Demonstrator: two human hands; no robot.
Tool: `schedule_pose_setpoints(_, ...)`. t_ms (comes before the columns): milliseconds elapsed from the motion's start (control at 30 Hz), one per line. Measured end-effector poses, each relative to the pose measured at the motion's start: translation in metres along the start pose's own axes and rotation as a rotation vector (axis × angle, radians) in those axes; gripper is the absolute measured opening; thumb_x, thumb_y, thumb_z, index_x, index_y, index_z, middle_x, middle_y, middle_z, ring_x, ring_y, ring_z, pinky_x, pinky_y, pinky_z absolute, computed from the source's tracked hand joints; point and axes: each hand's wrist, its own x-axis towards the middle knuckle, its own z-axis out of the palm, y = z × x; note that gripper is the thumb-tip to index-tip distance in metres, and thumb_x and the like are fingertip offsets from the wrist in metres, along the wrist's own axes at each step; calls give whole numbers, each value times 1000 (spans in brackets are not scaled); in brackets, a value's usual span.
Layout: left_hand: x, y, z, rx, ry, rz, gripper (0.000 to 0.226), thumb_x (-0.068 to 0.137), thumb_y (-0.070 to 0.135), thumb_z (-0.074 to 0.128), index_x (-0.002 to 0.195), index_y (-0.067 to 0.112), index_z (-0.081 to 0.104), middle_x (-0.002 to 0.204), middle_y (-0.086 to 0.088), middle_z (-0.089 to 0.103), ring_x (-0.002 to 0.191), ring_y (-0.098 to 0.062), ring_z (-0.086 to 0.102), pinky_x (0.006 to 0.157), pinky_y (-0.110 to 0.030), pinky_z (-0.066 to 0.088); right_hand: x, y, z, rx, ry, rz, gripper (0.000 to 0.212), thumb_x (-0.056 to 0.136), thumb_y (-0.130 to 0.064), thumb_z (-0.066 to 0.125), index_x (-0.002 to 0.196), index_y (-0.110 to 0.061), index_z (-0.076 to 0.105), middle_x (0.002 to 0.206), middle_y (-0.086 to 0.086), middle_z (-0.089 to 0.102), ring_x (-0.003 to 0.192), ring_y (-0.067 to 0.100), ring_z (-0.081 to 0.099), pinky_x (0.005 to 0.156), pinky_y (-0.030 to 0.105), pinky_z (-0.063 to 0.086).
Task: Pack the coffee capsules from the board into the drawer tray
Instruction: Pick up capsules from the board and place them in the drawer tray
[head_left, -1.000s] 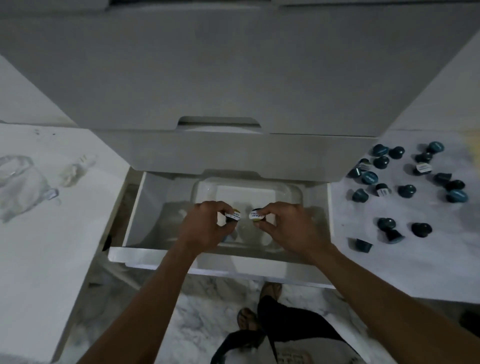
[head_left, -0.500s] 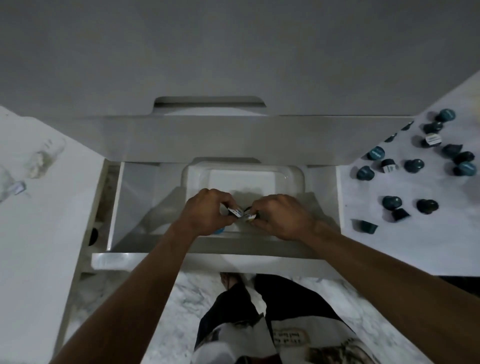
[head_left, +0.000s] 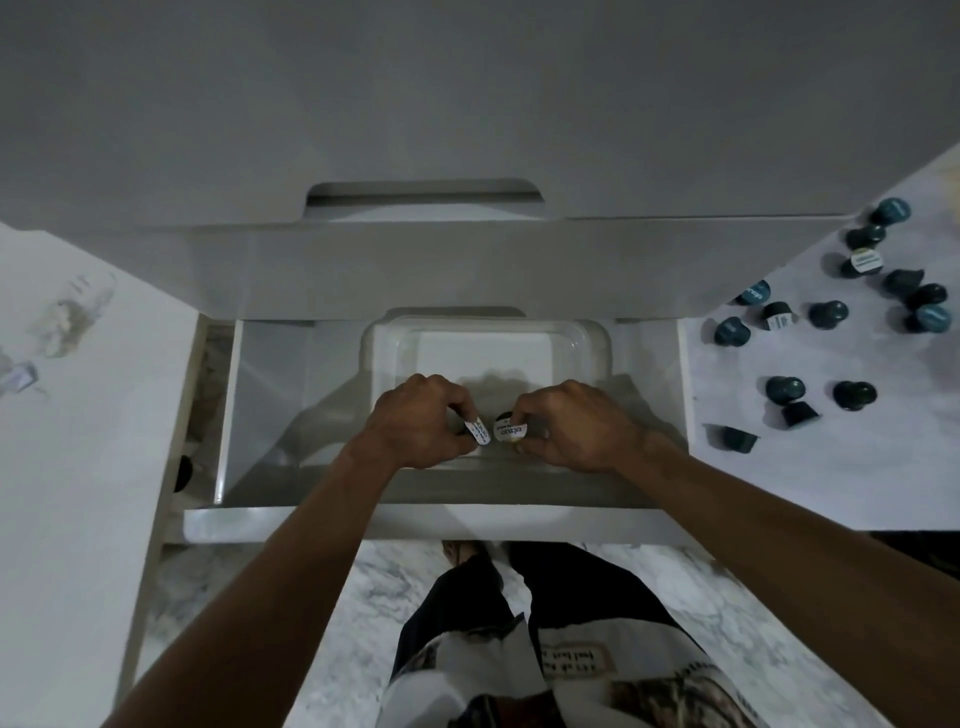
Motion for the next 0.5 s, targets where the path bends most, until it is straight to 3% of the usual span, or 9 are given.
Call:
schedule_pose_setpoints(167, 3, -2, 0, 32, -35, 28, 15, 74, 44, 75, 85, 36, 68, 82, 18, 58, 78, -8, 55, 65, -26, 38, 2, 2, -1, 40, -25, 13, 29, 82, -46, 68, 106, -30, 66, 101, -5, 70, 92, 19, 62, 77, 35, 52)
schedule_pose_setpoints(267, 6, -6, 3, -11, -53, 28, 16, 74, 35, 76, 89, 33, 69, 94, 15, 68, 90, -8, 62, 70, -28, 46, 4, 1, -1, 51, -42, 18, 28, 80, -45, 71, 104, -31, 66, 101, -6, 70, 93, 17, 62, 78, 35, 52)
schedule_pose_setpoints(500, 11, -7, 2, -65, -111, 21, 24, 73, 27, 78, 94, 34, 68, 91, 18, 70, 89, -4, 63, 75, -30, 51, 5, 0, -4, 75, -74, 27, 23, 79, -44, 72, 99, -33, 67, 100, -11, 69, 92, 14, 62, 76, 32, 49)
